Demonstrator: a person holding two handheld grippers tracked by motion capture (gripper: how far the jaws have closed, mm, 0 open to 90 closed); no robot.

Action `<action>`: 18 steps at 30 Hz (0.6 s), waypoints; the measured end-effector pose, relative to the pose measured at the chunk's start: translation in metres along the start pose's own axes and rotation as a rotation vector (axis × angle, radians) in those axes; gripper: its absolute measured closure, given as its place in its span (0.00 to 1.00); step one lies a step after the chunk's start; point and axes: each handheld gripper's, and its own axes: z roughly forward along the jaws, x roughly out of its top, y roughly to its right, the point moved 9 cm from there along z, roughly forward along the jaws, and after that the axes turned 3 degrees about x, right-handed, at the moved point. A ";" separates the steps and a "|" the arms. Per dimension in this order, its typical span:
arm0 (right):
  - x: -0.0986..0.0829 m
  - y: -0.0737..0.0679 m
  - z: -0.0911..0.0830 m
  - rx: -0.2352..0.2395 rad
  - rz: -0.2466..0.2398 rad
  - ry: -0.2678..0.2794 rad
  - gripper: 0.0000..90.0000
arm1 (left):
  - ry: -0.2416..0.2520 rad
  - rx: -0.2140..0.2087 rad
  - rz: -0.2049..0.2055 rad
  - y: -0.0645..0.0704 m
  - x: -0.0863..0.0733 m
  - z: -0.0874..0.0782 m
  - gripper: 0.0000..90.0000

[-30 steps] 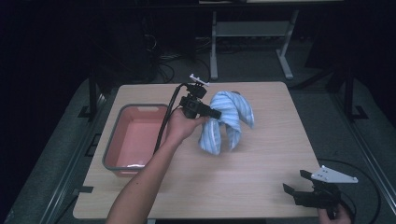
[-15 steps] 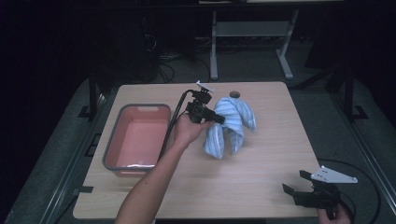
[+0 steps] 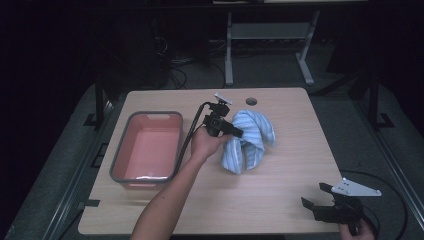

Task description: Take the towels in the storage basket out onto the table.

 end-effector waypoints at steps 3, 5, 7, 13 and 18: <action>0.000 0.000 0.000 0.000 0.001 0.000 0.16 | -0.002 -0.005 -0.005 -0.001 -0.002 0.004 0.76; 0.000 0.000 0.000 0.000 0.000 0.001 0.16 | -0.005 -0.006 -0.013 -0.003 -0.003 0.007 0.75; 0.000 0.000 0.000 0.000 0.000 0.000 0.16 | 0.001 -0.008 -0.024 -0.003 -0.004 0.010 0.75; -0.001 0.000 0.001 0.003 -0.005 -0.006 0.16 | 0.001 -0.019 -0.049 -0.002 -0.008 0.020 0.75; 0.000 -0.001 0.002 0.006 -0.005 -0.006 0.16 | -0.005 -0.024 -0.059 -0.003 -0.013 0.026 0.74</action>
